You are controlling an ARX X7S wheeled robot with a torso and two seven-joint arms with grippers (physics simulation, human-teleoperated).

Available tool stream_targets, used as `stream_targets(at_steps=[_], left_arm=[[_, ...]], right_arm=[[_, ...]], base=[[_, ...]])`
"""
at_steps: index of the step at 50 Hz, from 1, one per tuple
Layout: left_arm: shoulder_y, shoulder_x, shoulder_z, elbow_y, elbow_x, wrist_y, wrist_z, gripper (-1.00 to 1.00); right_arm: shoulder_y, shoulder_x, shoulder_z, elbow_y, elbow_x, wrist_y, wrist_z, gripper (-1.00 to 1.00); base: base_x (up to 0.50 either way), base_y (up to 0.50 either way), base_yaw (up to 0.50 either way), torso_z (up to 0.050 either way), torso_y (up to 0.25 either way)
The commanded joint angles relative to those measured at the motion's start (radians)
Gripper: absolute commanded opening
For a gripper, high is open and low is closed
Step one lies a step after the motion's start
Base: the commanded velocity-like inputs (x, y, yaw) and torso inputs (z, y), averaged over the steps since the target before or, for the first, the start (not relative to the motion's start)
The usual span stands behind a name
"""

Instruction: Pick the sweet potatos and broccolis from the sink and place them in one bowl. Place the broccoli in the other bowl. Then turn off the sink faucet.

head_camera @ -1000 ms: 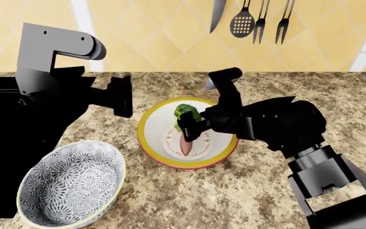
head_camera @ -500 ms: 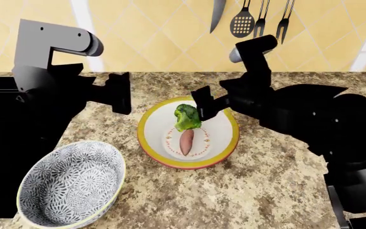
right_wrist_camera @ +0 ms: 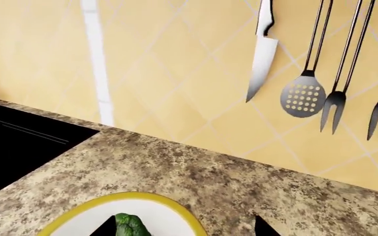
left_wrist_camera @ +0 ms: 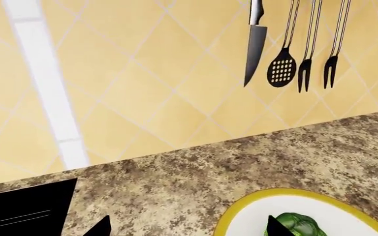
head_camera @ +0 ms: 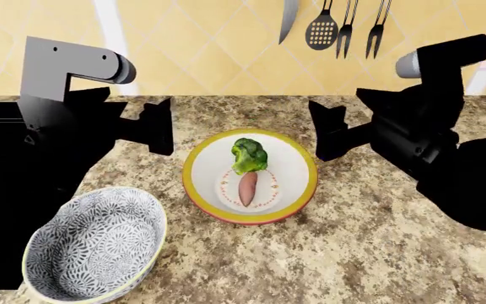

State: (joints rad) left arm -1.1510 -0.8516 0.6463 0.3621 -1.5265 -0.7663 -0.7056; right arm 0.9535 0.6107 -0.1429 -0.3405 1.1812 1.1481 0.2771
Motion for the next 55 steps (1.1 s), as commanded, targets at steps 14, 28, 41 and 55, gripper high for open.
stream_targets(at_steps=[14,28,41,55], left_arm=[[0.044,-0.030,-0.016,0.036,0.033,0.042,0.018,1.00],[0.056,-0.030,-0.016,0.034,0.031,0.048,0.025,1.00],[0.073,-0.048,-0.032,0.038,0.022,0.066,0.015,1.00],[0.058,-0.061,-0.042,0.045,0.006,0.059,0.001,1.00]], right_arm=[[-0.109,0.060,0.107,-0.139,0.079,-0.005,0.111,1.00],[-0.149,0.073,0.119,-0.162,0.068,-0.035,0.099,1.00],[-0.153,0.085,0.122,-0.181,0.078,-0.037,0.102,1.00],[-0.153,0.095,0.121,-0.193,0.087,-0.035,0.114,1.00]], base=[[-0.08,0.00,0.00,0.000,0.000],[-0.30,0.01,0.00,0.000,0.000],[-0.03,0.38,0.00,0.000,0.000],[-0.12,0.50,0.00,0.000,0.000]])
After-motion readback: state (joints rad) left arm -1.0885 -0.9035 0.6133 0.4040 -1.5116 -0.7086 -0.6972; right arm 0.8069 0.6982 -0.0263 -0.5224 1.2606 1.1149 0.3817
